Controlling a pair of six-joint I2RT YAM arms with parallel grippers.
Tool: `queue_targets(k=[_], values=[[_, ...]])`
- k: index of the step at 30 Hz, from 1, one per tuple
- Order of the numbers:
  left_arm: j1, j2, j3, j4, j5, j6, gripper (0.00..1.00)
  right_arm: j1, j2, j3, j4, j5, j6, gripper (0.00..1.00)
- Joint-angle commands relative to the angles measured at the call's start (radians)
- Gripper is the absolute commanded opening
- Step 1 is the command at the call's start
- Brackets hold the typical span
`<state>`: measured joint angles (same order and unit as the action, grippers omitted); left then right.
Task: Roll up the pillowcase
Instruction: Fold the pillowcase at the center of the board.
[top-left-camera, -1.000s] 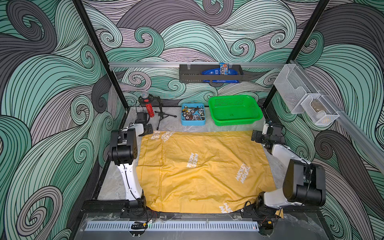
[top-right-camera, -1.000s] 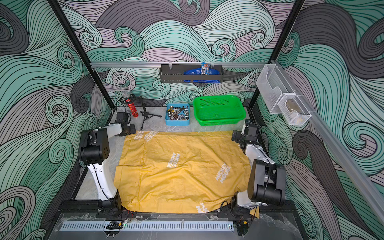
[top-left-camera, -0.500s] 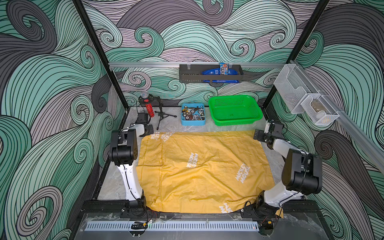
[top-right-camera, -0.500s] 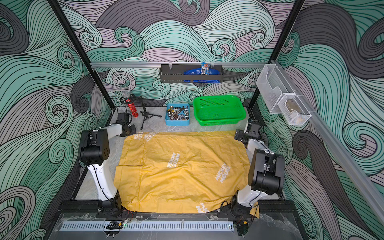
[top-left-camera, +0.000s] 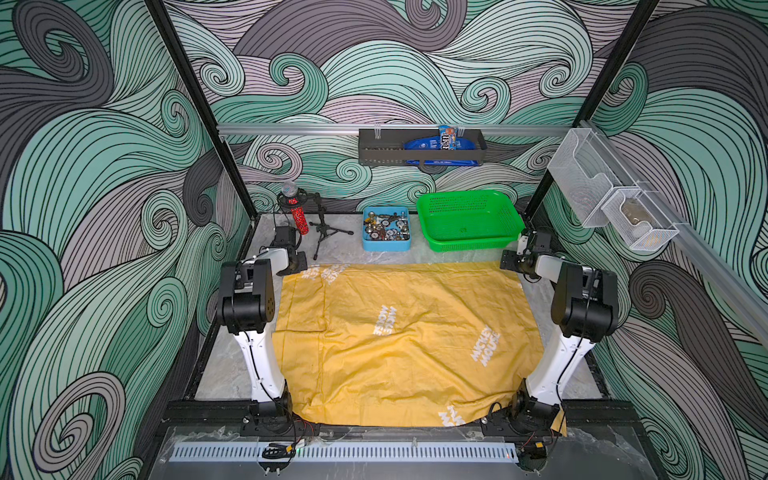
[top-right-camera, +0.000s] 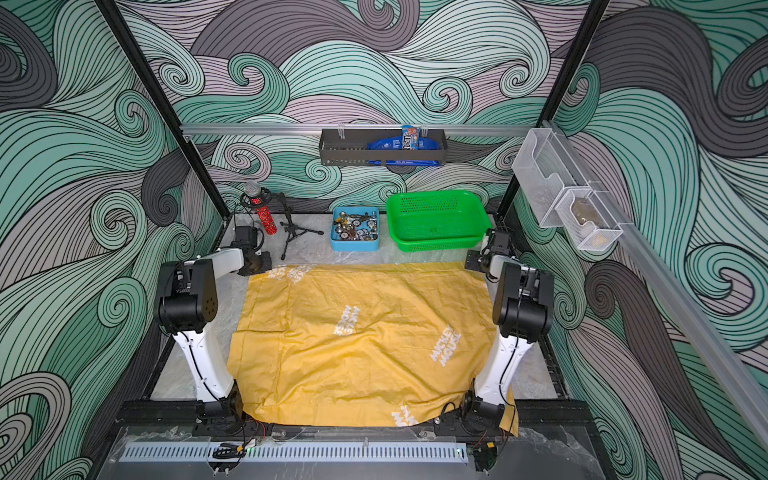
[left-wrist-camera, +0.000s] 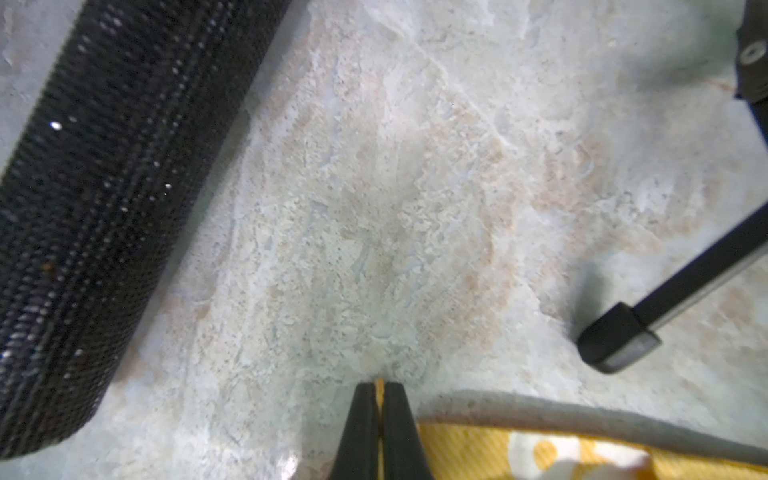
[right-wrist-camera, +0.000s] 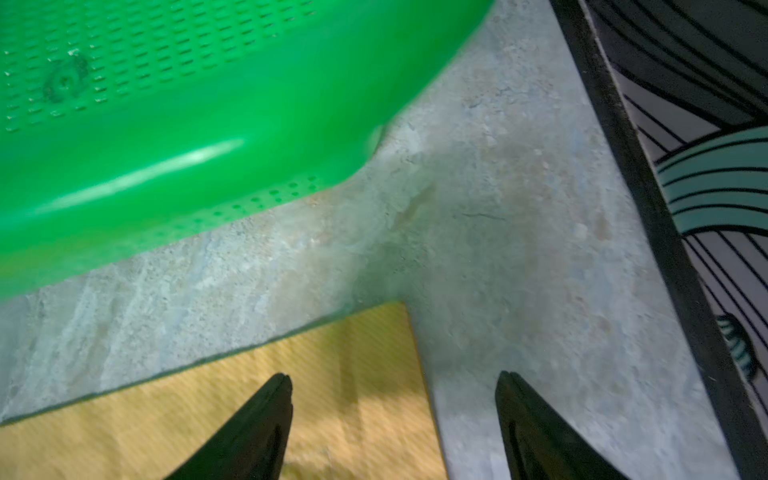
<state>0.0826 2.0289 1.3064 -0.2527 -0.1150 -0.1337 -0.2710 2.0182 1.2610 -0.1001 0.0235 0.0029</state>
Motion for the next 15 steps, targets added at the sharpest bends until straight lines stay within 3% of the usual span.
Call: queue_targets(k=[1,5,10,15], values=[[-0.006,-0.028,-0.013,-0.054,0.021,0.010,0.00,0.015,0.048,0.063,-0.085,0.017,-0.041,0.79],[-0.006,-0.032,-0.015,-0.054,0.021,0.014,0.00,0.019,0.083,0.074,-0.095,0.059,-0.070,0.79],[-0.006,-0.020,-0.010,-0.064,0.032,0.014,0.00,0.019,0.113,0.108,-0.129,0.060,-0.097,0.70],[-0.007,-0.019,-0.012,-0.069,0.032,0.015,0.00,0.017,0.138,0.131,-0.175,-0.010,-0.119,0.63]])
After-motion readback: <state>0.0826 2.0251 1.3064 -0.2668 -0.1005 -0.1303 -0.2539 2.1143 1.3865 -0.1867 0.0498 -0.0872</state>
